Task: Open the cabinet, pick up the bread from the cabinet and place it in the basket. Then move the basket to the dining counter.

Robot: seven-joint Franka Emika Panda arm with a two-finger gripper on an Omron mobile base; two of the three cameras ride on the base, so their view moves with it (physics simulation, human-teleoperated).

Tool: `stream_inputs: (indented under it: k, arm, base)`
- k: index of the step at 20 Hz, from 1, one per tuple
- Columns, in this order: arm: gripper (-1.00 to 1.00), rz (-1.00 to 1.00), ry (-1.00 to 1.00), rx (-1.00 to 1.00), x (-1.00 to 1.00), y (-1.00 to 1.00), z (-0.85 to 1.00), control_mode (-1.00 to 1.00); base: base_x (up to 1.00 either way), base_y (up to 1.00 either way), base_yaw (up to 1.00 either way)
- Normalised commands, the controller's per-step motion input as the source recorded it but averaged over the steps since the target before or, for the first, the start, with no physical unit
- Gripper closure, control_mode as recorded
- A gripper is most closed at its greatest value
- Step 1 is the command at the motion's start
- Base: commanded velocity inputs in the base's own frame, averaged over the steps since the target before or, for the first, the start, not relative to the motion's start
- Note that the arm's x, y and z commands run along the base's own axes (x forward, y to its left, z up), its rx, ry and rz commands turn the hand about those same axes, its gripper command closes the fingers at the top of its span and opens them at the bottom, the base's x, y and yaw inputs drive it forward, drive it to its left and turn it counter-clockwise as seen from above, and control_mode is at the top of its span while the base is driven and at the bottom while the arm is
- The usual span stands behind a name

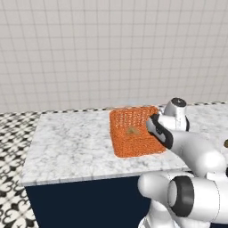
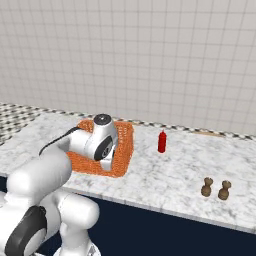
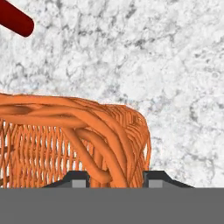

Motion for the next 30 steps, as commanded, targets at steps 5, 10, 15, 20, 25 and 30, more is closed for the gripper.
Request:
stream_inputs:
  k: [5,10,15,20,25,30]
  arm:
    - [1.0,0.0,0.11,-0.09,0.61,0.0,-0.7,-1.0]
    - [-1.0,0.0,0.02,-0.02,0.19,0.02,-0.2,-1.0]
    - [-1.0,0.0,0.0,0.0,-0.05,0.01,0.07,-1.0]
    - [-1.0,0.05,-0.02,0.0,-0.39,0.03,0.45,-1.0]
    - [-1.0,0.11,-0.07,0.0,-0.84,0.0,0.61,-1.0]
    - [-1.0,0.2,-0.18,0.03,-1.0,0.0,0.7,-1.0]
  base:
    - [0.0,0.0,0.0]
    - [0.0,0.0,0.0]
    - [0.0,0.0,0.0]
    - [0.0,0.0,0.0]
    - [0.0,0.0,0.0]
    - [0.0,0.0,0.0]
